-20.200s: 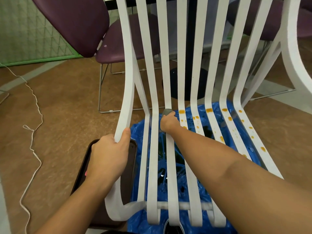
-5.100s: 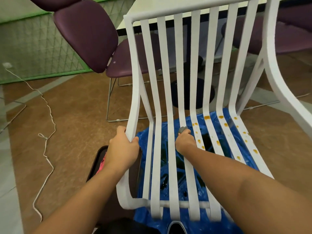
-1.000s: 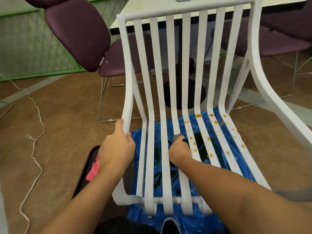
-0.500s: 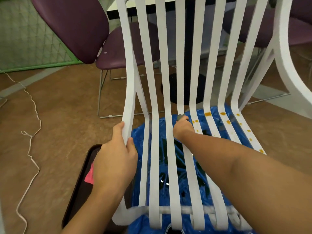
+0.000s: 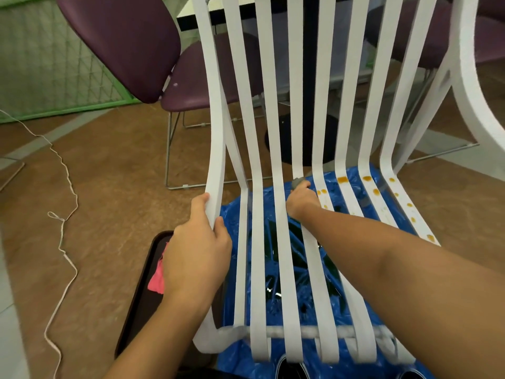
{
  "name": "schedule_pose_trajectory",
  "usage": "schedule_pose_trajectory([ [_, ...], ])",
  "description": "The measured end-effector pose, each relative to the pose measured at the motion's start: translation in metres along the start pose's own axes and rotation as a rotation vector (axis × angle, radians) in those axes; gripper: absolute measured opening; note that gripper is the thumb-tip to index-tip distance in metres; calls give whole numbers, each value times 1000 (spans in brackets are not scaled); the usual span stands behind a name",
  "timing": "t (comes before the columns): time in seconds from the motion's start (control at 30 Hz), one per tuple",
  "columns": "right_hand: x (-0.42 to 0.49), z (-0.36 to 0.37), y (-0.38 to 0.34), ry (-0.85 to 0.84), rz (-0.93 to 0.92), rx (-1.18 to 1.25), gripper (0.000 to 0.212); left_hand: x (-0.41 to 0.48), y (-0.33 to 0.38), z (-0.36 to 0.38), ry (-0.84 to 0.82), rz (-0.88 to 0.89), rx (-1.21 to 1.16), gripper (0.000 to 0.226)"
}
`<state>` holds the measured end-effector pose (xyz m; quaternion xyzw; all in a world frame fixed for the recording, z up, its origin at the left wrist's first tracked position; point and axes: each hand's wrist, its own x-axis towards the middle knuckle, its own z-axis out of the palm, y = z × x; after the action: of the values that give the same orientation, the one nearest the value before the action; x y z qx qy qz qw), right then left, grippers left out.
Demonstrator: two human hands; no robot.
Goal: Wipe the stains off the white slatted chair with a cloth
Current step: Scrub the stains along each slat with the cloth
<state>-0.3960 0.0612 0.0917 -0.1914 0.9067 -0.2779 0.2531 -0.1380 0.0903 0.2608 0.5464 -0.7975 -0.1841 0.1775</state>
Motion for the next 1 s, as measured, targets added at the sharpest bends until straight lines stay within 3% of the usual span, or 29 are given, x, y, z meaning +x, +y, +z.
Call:
schedule_pose_trajectory([
  [0.1, -21, 6, 16, 36, -43, -53, 59, 1, 3, -2, 7, -8, 49, 45],
  [0.2, -56, -4, 26, 39, 67, 192, 49, 1, 5, -3, 10, -13, 87, 43],
  [0.3, -88, -3, 39, -11, 13, -4, 56, 1, 7, -3, 3, -9, 106, 42],
  [0.37, -109, -3, 49, 25, 44, 24, 70, 0, 6, -4, 2, 6, 94, 42],
  [0.47, -144, 0, 68, -49, -7, -75, 65, -1, 8, -4, -5, 19, 94, 42],
  [0.6, -185, -4, 90, -79, -8, -32, 56, -6, 14, -9, -15, 26, 98, 39],
  [0.67, -205, -6, 98, -59, 55, 128, 57, -8, 15, -11, -20, 28, 112, 39],
  [0.77, -240, -6, 119, -113, -91, -42, 57, -14, 18, -14, -21, 27, 111, 38],
  [0.8, -249, -4, 126, -95, -69, -5, 56, -14, 17, -14, -22, 20, 115, 39],
  [0.9, -273, -12, 133, -113, -136, -202, 65, -16, 20, -16, -28, 12, 133, 41],
  [1.0, -281, -16, 135, -149, -81, -169, 68, -17, 22, -17, -22, 15, 128, 42],
])
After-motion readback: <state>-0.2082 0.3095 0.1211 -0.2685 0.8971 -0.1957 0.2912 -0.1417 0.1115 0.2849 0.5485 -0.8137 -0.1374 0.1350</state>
